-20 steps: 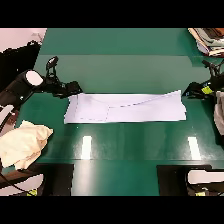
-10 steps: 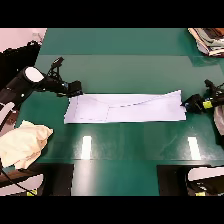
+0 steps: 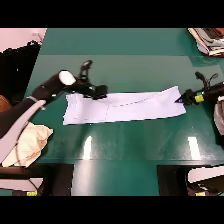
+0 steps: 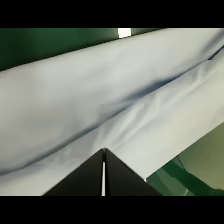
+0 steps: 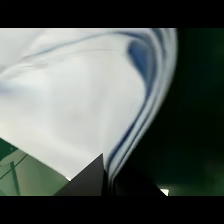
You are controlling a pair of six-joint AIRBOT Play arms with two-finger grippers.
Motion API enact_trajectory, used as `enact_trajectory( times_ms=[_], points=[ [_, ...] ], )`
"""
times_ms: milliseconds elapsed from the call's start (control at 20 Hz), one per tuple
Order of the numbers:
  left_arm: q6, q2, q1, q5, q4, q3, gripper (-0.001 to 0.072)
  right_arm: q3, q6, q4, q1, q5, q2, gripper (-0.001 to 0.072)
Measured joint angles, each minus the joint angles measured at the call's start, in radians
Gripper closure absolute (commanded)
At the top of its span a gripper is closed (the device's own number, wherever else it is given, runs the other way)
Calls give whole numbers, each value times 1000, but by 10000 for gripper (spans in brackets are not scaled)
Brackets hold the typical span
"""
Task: Fold the shirts.
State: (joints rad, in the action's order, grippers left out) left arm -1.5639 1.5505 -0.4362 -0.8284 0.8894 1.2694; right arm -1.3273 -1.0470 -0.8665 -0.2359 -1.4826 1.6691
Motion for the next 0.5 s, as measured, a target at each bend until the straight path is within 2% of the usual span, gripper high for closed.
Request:
enact_trajectory(
  times_ms=[300,500],
  points=[
    [-3,241,-132,-34,-13,203,682,-210,-131,12,138,-68,-172,695],
    [-9,315,-171,-23,-35,255,682,-309,-198,109,258,-81,-234,695]
  ],
)
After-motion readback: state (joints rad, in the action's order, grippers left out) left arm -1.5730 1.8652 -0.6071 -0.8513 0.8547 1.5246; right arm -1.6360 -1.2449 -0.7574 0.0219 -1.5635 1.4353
